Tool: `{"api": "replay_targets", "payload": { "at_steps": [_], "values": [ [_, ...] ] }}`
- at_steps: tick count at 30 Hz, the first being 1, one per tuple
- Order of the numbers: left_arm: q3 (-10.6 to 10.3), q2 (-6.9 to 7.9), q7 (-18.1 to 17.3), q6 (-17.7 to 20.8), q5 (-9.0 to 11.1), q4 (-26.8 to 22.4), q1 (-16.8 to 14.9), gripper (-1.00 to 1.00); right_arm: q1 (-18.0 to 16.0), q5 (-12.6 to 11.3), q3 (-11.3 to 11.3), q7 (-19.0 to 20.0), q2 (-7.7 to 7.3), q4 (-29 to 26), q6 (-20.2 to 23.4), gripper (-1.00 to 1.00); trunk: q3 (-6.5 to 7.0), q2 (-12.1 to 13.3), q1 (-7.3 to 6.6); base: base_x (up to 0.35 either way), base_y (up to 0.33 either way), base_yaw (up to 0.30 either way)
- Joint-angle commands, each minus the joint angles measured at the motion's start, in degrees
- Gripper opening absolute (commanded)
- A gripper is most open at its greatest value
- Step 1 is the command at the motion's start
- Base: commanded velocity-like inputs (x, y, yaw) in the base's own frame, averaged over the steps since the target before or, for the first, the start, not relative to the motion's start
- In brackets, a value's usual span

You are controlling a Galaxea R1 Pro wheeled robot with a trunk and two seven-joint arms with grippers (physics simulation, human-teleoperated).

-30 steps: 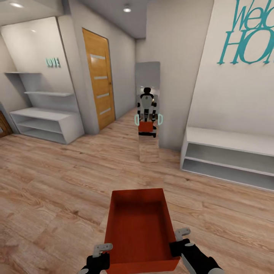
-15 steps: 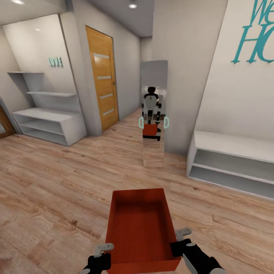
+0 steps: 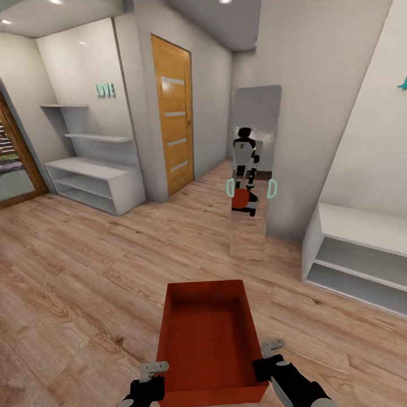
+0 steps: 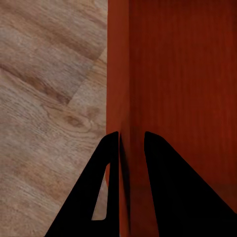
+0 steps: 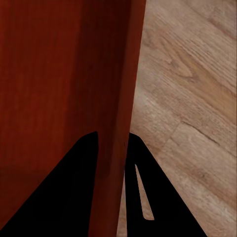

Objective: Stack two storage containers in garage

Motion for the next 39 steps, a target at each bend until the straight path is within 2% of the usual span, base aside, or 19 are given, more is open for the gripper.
{"api": "replay_targets", "payload": {
  "at_steps": [1, 15, 39],
  "values": [
    [-0.13, 1.4, -0.5, -0.22, -0.7, 0.27, -0.08, -1.0, 0.0, -0.46, 2.39, 1.92, -0.35, -0.22, -3.85, -1.0, -0.08, -0.02, 0.03, 0.343, 0.0, 0.208],
    [-0.13, 1.4, -0.5, -0.22, -0.76, 0.31, -0.08, -1.0, 0.03, -0.47, 2.39, 1.98, -0.35, -0.21, -3.85, -1.0, -0.4, -0.02, 0.03, 0.341, 0.045, 0.185],
    [-0.13, 1.4, -0.5, -0.13, -0.79, 0.32, -0.08, -1.0, 0.01, -0.48, 2.4, 1.92, -0.35, -0.22, -3.85, -1.0, -0.43, -0.02, 0.03, 0.3, 0.187, 0.01]
  ]
}}
